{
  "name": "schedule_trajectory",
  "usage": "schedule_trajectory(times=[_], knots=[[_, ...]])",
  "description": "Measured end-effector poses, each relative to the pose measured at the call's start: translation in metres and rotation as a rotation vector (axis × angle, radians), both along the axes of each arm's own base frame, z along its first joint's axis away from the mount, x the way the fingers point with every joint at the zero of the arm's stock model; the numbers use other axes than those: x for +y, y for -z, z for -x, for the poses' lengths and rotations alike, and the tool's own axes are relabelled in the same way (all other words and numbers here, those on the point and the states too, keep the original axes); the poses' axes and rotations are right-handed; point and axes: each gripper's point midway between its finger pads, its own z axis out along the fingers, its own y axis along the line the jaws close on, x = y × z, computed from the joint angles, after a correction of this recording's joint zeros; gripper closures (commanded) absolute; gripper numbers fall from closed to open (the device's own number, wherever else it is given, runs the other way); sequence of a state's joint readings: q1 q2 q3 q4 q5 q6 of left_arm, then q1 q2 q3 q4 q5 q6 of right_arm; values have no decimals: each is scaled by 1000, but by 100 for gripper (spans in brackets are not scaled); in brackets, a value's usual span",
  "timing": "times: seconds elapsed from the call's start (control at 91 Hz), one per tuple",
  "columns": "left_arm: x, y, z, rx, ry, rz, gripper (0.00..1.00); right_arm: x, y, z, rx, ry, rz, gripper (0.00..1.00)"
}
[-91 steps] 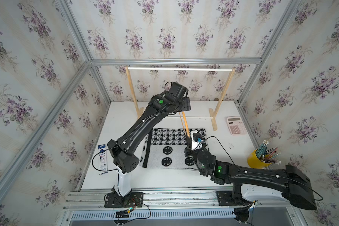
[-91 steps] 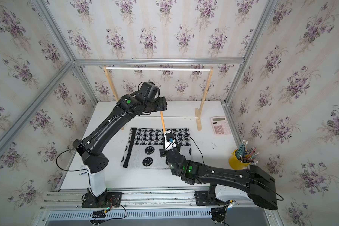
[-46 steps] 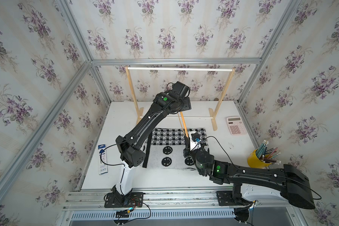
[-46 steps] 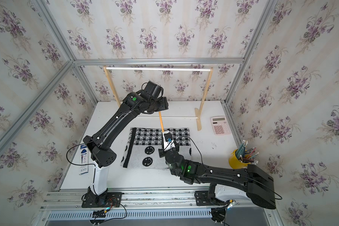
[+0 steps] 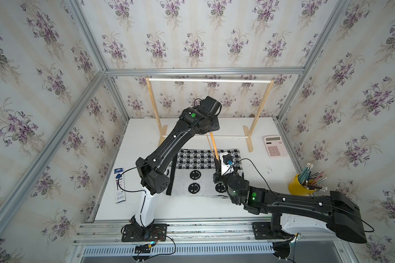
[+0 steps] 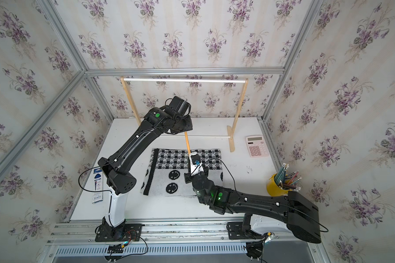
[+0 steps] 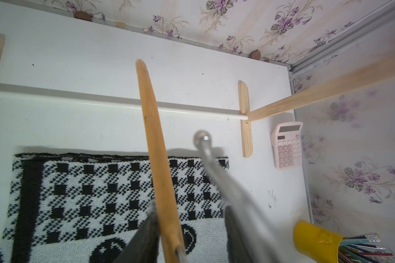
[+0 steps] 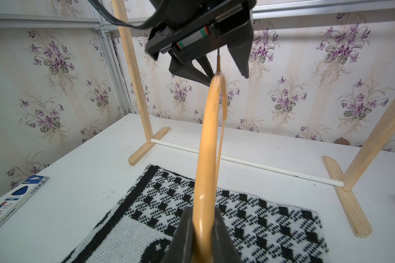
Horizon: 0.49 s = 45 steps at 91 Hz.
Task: Hang the scarf on the hanger
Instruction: Pick up the hanger from the clothesline.
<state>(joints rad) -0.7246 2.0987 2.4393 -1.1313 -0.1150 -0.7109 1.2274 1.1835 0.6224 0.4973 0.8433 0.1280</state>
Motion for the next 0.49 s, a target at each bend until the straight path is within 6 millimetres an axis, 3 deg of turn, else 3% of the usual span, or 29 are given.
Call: schedule_trajectory(times=[0.495], knots=[[8,0,-5,-20,-40,-38,76,0,-1,0,-1,-4,-2,100]])
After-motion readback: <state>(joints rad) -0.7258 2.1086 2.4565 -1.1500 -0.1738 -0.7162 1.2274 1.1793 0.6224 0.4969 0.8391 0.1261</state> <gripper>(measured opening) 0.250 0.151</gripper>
